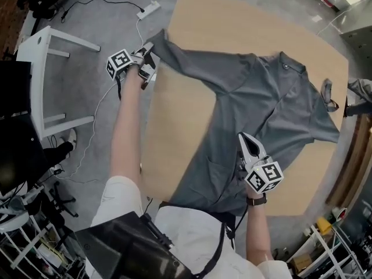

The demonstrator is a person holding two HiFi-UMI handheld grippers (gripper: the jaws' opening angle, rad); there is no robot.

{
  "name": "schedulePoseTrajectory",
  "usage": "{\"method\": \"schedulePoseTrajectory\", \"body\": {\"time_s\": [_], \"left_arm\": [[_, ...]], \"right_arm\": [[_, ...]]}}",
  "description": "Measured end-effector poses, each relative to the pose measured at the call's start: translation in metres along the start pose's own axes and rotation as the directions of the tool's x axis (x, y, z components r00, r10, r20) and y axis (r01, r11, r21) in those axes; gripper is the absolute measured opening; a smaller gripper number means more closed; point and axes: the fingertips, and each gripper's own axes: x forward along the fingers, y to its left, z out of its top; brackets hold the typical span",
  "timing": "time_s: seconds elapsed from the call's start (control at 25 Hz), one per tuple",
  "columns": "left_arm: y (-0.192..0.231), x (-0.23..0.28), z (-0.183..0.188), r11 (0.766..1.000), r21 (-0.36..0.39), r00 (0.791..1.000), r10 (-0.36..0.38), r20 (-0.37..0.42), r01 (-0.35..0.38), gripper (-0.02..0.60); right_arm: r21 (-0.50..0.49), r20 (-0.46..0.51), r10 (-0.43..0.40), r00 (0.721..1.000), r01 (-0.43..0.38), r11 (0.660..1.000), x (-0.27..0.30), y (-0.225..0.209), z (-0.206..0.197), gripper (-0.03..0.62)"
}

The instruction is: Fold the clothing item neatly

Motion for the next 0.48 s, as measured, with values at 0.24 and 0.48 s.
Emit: {"method": "schedulePoseTrajectory", "body": {"time_s": [0.24,0.48], "left_arm": [[-0.012,-0.078,0.02,0.995,0.001,0.97,-0.1,0.223,0.102,0.038],[-0.04,-0.127,0.016,0.981,0.017,0.932,-0.187,0.311,0.191,0.038]], "right_arm": [[0.001,0.048,0.001,0.999,-0.001,1.0,-0.014,0.027,0.002,0.0],[-0.02,0.032,0.048,0.998,-0.047,0.999,-0.034,0.07,-0.018,0.0]]}}
